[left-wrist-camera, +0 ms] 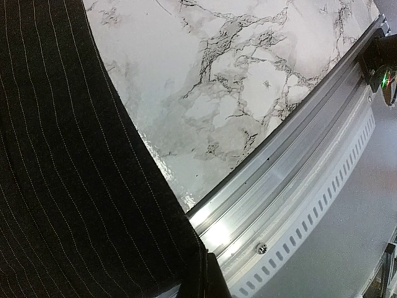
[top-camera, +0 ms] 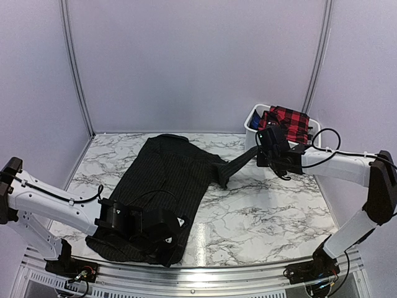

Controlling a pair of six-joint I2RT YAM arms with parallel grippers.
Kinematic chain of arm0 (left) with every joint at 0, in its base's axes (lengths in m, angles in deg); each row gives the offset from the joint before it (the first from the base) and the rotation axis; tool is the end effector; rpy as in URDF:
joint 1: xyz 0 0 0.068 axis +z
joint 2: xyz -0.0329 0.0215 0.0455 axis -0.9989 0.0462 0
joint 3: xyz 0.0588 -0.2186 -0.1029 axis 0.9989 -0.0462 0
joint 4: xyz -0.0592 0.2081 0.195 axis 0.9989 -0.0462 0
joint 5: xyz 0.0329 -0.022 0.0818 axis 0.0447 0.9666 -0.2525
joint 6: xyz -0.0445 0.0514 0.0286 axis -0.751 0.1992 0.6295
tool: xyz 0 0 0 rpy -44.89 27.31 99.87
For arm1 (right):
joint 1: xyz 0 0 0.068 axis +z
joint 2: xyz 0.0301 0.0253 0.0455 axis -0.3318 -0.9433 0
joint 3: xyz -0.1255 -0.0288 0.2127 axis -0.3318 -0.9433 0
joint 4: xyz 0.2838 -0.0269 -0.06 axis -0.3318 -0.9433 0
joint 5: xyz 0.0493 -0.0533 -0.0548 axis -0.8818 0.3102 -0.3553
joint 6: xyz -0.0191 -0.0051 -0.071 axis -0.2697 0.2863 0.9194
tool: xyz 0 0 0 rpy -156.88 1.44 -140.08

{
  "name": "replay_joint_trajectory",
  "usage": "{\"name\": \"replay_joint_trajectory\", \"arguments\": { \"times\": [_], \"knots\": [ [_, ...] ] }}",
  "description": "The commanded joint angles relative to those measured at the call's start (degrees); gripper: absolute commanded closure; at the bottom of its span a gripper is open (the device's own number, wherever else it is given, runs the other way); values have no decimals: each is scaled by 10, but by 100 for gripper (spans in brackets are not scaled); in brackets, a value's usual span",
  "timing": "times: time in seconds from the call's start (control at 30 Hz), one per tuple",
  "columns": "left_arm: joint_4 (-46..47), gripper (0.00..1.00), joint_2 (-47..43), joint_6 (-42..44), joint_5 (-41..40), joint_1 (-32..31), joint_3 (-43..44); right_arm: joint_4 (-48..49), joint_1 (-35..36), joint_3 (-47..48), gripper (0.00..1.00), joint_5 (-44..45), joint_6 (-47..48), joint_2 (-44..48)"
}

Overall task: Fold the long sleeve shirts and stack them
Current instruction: Pick up the sleeve from the 1/3-folded shirt, then fold the corner of the shirt at the center of the board.

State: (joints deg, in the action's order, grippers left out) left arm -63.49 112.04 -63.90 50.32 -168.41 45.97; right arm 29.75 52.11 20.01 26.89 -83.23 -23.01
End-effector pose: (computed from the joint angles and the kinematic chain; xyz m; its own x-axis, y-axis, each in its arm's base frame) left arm 0.0528 -0.3423 0.1336 -0.8061 0.4433 -0.3921 0.5870 0.6831 -0.4345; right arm 0.3289 0.1669 0.1945 -0.5457 0.0083 -0.8379 0.1656 0.9813 -0.0981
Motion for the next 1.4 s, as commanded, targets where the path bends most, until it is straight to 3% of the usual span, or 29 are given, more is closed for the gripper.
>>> {"name": "replay_joint_trajectory", "arguments": {
  "times": [0.0, 0.27, 0.5, 0.8, 1.17, 1.37],
  "knots": [
    [20, 100, -22, 0, 5, -6, -20, -75, -16, 24, 100, 67, 16, 32],
    [31, 100, -57, -20, -3, -7, -56, -88, -39, 47, 100, 95, 21, 70],
    [37, 100, -78, -68, -37, -6, -89, -46, -18, 127, 100, 32, 56, 63],
    [32, 100, -142, -162, -112, -6, -154, 31, 77, 345, 100, 8, 158, -114],
    [-64, 100, -291, -271, -211, -5, -208, 144, 140, 622, 100, -64, 250, -338],
    [-107, 100, -309, -307, -217, -4, -230, 253, 165, 672, 100, -100, 261, -384]
  ]
}}
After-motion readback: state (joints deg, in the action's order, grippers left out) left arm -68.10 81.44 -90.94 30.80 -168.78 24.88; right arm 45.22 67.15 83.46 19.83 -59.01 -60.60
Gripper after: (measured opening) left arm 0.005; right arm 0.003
